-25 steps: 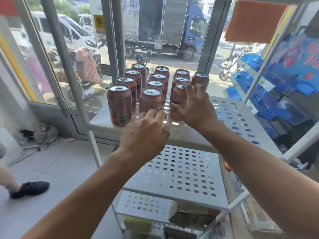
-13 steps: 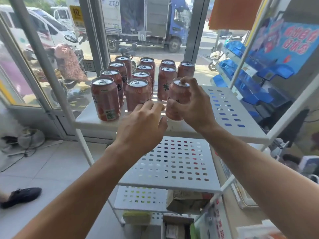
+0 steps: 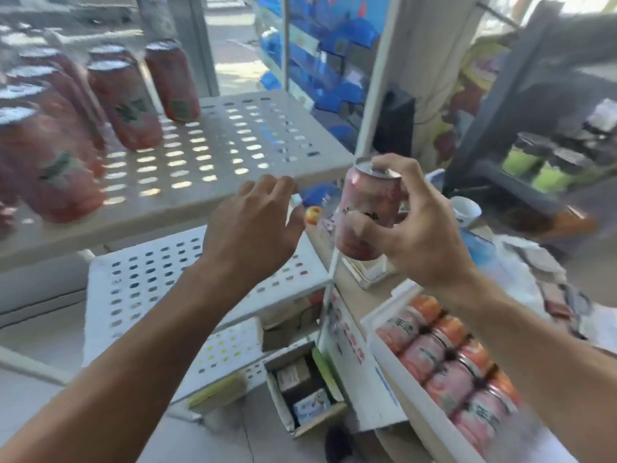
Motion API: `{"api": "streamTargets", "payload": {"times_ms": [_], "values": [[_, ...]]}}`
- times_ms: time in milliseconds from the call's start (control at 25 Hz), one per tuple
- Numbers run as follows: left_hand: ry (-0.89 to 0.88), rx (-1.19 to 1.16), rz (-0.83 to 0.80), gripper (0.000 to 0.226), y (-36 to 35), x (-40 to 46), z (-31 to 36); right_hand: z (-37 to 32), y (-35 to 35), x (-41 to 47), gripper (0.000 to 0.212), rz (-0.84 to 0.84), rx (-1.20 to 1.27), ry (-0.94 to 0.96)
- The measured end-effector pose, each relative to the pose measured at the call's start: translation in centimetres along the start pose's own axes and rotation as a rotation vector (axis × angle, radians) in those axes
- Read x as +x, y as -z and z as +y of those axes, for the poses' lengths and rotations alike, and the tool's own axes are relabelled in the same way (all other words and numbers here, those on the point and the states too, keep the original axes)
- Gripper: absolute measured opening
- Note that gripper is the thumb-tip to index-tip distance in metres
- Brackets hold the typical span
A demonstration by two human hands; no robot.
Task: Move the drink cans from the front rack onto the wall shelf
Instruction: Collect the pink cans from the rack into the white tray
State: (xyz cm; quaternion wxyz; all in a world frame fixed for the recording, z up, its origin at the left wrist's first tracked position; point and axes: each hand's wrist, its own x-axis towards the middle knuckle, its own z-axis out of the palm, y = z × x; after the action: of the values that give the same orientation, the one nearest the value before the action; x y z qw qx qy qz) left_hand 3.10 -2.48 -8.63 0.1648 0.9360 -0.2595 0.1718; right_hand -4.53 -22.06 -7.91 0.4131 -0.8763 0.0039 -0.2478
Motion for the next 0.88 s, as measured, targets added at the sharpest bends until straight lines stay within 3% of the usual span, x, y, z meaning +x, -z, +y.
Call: {"api": "streamTargets", "payload": {"times_ms": [320, 640, 760, 880], "values": [[-0.262, -0.063, -0.222, 0.033, -9.2, 1.2, 10.0, 12.4, 6.1, -7.8, 0.046, 0.089, -0.131, -0.523], [-0.426, -0.043, -0.428, 0.039, -16.5, 0.0, 16.0, 22.4, 4.9, -16.3, 0.048, 0.030, -0.037, -1.103], [-0.435, -0.047, -0.472, 0.041, -17.8, -0.3, 16.6, 23.4, 3.5, -18.2, 0.066, -0.025, -0.020, -1.222], [-0.431, -0.058, -0.469, 0.042, -18.0, -0.5, 16.6, 23.1, 2.6, -17.9, 0.056, -0.085, -0.076, -1.222]]}}
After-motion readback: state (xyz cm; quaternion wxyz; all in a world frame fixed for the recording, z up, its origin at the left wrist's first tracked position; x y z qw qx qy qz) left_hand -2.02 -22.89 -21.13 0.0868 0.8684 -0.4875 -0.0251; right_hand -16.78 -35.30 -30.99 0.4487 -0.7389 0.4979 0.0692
